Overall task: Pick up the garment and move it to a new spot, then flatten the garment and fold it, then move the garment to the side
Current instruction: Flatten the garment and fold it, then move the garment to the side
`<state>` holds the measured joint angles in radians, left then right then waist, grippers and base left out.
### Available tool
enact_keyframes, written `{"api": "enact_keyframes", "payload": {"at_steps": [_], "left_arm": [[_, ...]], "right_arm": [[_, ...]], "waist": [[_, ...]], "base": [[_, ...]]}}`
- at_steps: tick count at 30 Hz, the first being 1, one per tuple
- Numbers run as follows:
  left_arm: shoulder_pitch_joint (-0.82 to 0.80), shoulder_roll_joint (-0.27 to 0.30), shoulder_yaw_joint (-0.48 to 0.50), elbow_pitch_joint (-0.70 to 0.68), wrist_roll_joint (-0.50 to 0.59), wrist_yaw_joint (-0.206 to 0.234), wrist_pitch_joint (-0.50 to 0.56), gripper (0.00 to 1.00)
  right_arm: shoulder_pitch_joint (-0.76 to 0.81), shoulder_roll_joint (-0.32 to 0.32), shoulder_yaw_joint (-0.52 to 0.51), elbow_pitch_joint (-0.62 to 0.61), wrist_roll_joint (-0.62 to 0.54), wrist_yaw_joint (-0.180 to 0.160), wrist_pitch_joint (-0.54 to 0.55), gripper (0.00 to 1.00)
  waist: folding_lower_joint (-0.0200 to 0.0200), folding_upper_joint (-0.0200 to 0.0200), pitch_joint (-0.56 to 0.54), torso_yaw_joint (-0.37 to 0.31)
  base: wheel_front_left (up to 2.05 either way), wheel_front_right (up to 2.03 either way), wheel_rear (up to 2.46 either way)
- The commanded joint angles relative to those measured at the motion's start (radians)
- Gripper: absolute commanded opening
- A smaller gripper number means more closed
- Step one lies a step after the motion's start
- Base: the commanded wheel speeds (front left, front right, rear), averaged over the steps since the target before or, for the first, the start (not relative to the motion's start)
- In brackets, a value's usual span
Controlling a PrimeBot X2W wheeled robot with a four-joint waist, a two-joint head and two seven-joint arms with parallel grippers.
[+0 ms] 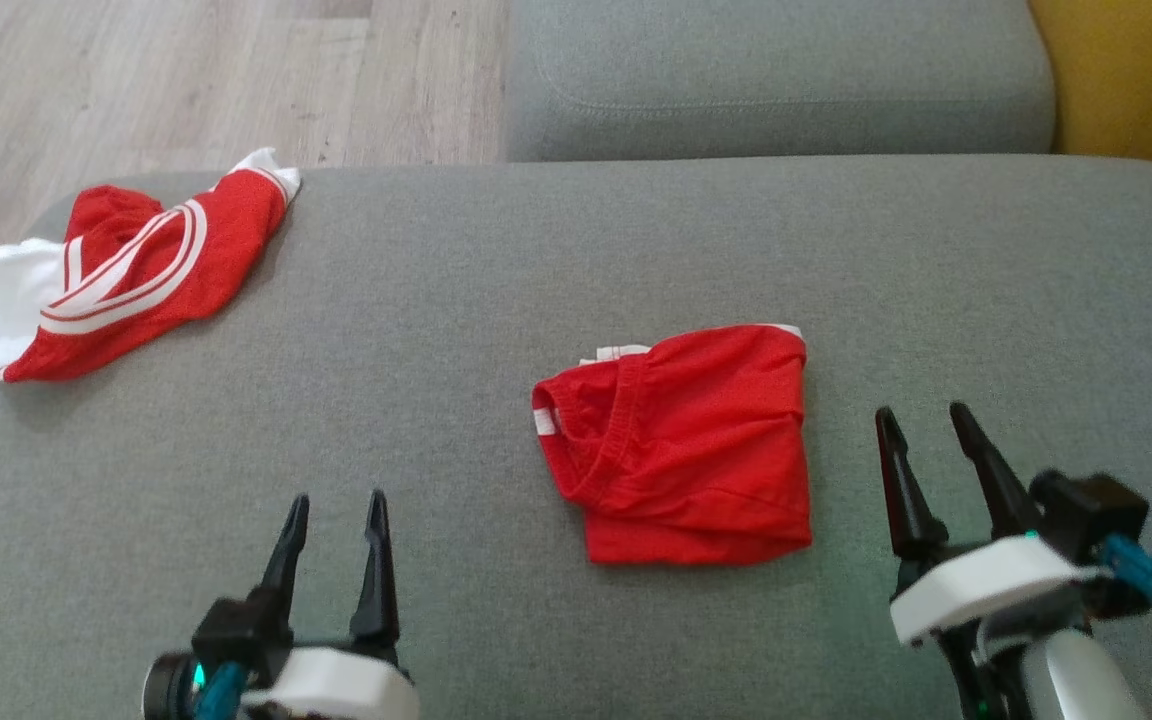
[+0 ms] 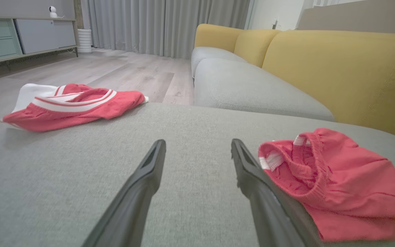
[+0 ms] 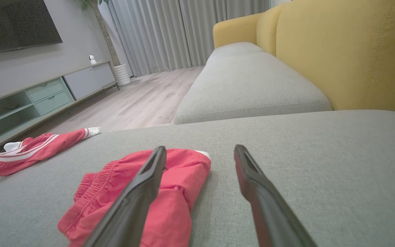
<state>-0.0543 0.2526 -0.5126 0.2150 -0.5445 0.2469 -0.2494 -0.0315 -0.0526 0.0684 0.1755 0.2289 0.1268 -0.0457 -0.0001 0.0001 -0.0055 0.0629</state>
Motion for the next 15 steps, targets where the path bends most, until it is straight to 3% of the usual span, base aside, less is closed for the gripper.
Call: {"api": "enact_keyframes", "payload": {"at_steps": [1, 15], "left_arm": [[-0.019, 0.017, 0.049, -0.025, 0.002, 0.006, -0.012, 1.00], [0.029, 0.029, 0.057, -0.015, -0.005, 0.004, -0.012, 1.00]], "right_arm": [[-0.013, 0.002, 0.019, -0.040, 0.005, 0.004, -0.020, 1.00], [0.048, 0.002, 0.026, -0.020, -0.033, 0.004, -0.065, 1.00]], "waist": [[0.0001, -0.0001, -0.008, -0.002], [0.0001, -0.0001, -0.020, 0.003]], "base": [[0.00, 0.00, 0.00], [0.00, 0.00, 0.00]]}}
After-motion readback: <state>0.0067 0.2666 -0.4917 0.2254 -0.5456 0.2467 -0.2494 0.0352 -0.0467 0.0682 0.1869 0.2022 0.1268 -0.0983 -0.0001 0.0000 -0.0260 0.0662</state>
